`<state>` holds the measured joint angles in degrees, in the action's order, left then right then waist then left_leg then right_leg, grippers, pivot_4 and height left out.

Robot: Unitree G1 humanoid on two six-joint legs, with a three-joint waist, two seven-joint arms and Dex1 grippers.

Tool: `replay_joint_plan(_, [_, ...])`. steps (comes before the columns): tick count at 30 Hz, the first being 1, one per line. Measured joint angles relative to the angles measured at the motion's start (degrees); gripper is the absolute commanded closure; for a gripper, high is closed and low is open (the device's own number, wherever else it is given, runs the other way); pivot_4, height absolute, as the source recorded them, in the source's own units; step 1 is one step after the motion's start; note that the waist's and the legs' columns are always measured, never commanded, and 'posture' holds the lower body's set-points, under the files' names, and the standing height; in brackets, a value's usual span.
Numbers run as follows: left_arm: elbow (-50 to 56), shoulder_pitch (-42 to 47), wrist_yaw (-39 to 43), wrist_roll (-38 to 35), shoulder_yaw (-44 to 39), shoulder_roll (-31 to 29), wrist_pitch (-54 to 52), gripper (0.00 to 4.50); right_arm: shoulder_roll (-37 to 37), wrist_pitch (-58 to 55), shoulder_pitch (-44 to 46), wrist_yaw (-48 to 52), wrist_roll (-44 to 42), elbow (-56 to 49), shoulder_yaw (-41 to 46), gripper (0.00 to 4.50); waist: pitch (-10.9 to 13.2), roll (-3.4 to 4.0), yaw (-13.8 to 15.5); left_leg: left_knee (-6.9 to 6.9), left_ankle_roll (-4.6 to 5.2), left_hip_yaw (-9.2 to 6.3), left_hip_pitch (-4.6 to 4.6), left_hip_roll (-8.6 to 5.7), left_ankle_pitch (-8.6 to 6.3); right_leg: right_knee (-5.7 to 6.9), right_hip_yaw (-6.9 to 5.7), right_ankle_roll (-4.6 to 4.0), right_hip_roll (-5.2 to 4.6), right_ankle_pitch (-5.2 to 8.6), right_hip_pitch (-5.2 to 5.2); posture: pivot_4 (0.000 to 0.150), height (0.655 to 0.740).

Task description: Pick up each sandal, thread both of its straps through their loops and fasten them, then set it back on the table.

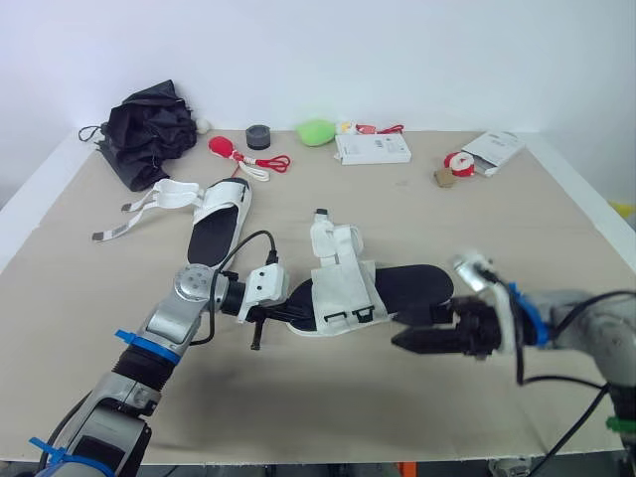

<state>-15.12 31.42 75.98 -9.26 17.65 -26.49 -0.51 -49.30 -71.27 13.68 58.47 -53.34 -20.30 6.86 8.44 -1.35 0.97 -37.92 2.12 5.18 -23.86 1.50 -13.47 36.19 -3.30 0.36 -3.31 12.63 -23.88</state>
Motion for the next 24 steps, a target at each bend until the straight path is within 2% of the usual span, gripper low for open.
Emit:
replay_joint_plan(4, [-0.4,0.3,-0.3,0.0,0.0,0.0,0.0,4.5,3.5,0.7,-0.7,-5.8,0.4,-0.6,0.7,0.31,0.0,0.0,-0.3,-0.2,0.07,0.02,0.02,0.04,0.05,0.0,0.03,0.09,0.02,-0.05,0.06,0.15,0.74])
replay_joint_plan(7, [-1.1,0.7,0.1,0.0,0.0,0.1,0.1,4.5,6.8,0.3,2.4,-8.9,0.6,2.8,0.6,0.31,0.0,0.04,-0.3,-0.24,0.08,0.06,0.0,0.03,0.06,0.0,0.1,-0.03,0.03,-0.04,0.04,0.15,0.74])
replay_joint_plan(24, [-2.0,0.7,0.2,0.0,0.0,0.5,0.8,4.5,9.7,-6.8,9.7,-11.3,-6.0,5.4,0.2,0.31,0.0,0.07,-0.3,-0.28,0.12,0.05,-0.07,0.04,0.05,0.0,0.11,0.1,0.04,-0.22,0.02,0.15,0.74])
